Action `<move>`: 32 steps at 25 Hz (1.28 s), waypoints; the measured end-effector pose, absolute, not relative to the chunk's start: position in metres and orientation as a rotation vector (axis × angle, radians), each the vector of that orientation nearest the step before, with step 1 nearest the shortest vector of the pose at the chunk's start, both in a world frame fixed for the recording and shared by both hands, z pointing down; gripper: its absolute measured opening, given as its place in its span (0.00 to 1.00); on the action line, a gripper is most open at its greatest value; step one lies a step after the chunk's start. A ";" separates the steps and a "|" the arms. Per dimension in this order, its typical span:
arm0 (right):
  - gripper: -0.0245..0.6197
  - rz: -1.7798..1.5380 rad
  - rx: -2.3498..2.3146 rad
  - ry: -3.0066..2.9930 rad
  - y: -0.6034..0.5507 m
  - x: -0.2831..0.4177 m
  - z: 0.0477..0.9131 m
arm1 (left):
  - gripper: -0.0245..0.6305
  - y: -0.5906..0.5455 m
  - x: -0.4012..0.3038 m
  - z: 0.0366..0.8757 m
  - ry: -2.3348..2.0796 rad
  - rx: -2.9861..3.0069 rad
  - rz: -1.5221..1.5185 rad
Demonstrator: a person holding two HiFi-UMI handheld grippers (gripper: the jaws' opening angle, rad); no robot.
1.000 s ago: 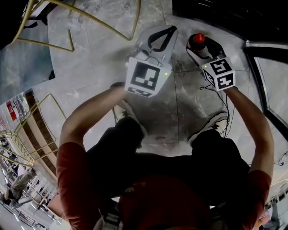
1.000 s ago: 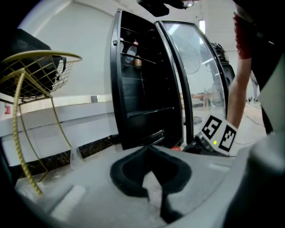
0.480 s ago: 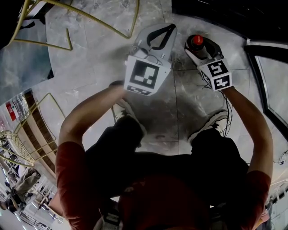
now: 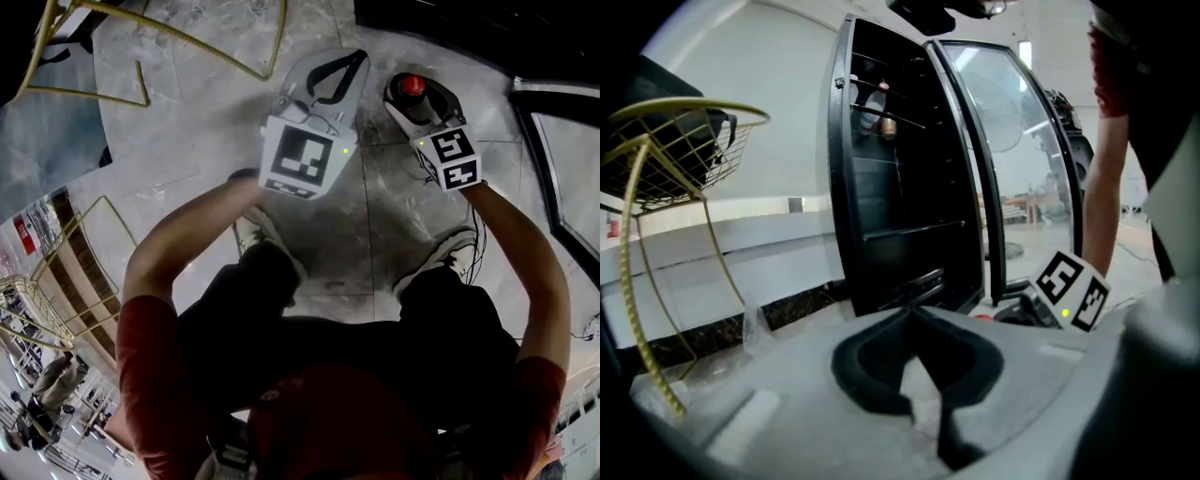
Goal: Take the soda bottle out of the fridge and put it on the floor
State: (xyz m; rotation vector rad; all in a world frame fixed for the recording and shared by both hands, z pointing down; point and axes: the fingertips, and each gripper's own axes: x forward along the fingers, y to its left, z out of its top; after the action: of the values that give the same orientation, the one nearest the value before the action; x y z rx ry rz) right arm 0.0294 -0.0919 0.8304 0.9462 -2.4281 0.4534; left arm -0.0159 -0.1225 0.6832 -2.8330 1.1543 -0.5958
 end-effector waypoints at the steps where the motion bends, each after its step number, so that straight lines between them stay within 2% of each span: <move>1: 0.50 0.459 0.950 -2.428 -0.093 0.029 0.830 | 0.04 -0.123 -0.016 0.684 1.155 -2.832 -0.598; 20: 0.50 0.485 0.931 -2.413 -0.086 0.027 0.835 | 0.04 -0.122 -0.018 0.685 1.161 -2.829 -0.601; 26: 0.64 0.552 0.959 -2.424 -0.091 0.033 0.837 | 0.04 -0.122 -0.017 0.686 1.159 -2.830 -0.604; 32: 0.68 0.597 0.958 -2.444 -0.092 0.035 0.832 | 0.04 -0.124 -0.017 0.685 1.165 -2.831 -0.603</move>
State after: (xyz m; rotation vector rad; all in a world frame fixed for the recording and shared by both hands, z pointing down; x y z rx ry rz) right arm 0.0348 -0.0922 0.8323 0.9579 -2.4437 0.5971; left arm -0.0174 -0.1243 0.6849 -2.8306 1.1652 -0.6029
